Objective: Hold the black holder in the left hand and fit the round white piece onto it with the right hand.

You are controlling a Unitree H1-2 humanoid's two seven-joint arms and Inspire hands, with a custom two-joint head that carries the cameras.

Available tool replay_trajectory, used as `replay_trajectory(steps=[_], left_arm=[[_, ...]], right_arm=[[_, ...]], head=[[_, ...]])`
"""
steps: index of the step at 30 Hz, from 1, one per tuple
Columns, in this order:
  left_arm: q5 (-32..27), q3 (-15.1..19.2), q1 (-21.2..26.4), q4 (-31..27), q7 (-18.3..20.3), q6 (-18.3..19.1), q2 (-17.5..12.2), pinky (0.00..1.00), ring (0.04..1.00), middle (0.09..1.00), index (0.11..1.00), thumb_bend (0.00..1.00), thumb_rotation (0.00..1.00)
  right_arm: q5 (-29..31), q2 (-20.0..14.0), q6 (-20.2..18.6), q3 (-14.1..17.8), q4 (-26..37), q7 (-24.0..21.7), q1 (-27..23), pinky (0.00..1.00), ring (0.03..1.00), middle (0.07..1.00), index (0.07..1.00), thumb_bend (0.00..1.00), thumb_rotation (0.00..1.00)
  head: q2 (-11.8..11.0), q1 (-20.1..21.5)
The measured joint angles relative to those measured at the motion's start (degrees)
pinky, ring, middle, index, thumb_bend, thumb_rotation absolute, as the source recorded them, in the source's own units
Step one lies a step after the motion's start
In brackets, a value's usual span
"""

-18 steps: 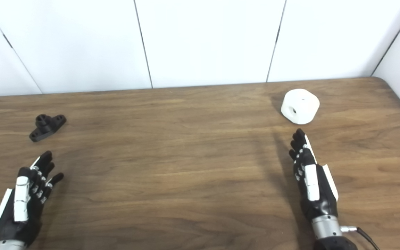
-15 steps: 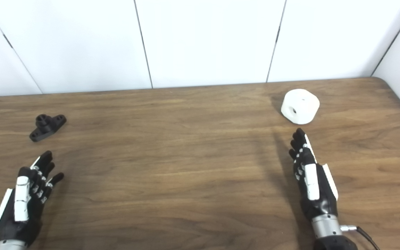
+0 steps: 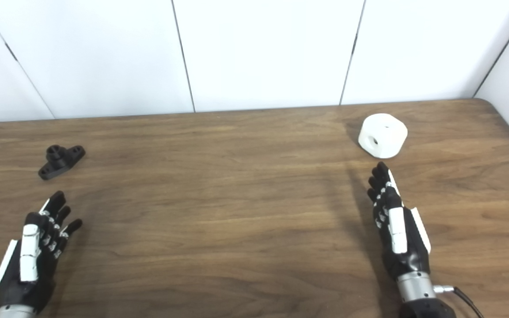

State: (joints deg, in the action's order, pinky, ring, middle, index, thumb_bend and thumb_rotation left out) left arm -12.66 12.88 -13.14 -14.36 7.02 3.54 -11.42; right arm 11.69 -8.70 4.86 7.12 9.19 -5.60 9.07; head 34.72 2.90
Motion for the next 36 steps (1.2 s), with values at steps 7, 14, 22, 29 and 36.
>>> replay_trajectory(steps=[7, 14, 22, 29, 36], left_arm=[[0.32, -0.66, -0.09, -0.22, -0.59, 0.15, 0.46, 1.0, 1.0, 1.0, 0.973, 0.52, 0.99], [2.26, -2.5, -0.23, -1.28, -3.2, 0.16, 3.81, 0.99, 0.966, 0.957, 0.919, 0.52, 0.85], [4.98, -5.09, -0.22, -0.79, -4.15, -1.18, 3.75, 1.0, 0.999, 1.0, 0.96, 0.52, 0.96], [6.46, -6.2, 0.0, 0.61, -4.73, -3.29, 3.8, 1.0, 1.0, 1.0, 0.969, 0.48, 1.0], [8.53, -7.09, 0.23, 1.84, -5.21, -5.16, 3.82, 1.0, 0.988, 0.99, 0.965, 0.46, 1.0]], right_arm=[[0.18, -0.38, 0.24, 0.26, -0.27, -0.25, 0.0, 1.0, 0.998, 0.999, 1.0, 0.65, 1.0], [1.69, -3.43, 2.98, 1.73, -3.62, -2.7, -1.36, 1.0, 1.0, 1.0, 1.0, 0.67, 1.0], [3.93, -4.91, 4.55, 3.1, -6.13, -4.3, -2.74, 1.0, 1.0, 1.0, 1.0, 0.67, 1.0], [4.8, -5.5, 4.48, 3.52, -7.1, -5.42, -3.22, 1.0, 1.0, 1.0, 1.0, 0.63, 1.0], [4.99, -6.31, 4.7, 4.06, -8.69, -6.21, -4.2, 1.0, 1.0, 1.0, 1.0, 0.62, 1.0]], head=[[-1.4, -5.7], [-4.04, -12.04], [-6.59, -16.25], [-7.12, -17.58], [-6.86, -17.32]])
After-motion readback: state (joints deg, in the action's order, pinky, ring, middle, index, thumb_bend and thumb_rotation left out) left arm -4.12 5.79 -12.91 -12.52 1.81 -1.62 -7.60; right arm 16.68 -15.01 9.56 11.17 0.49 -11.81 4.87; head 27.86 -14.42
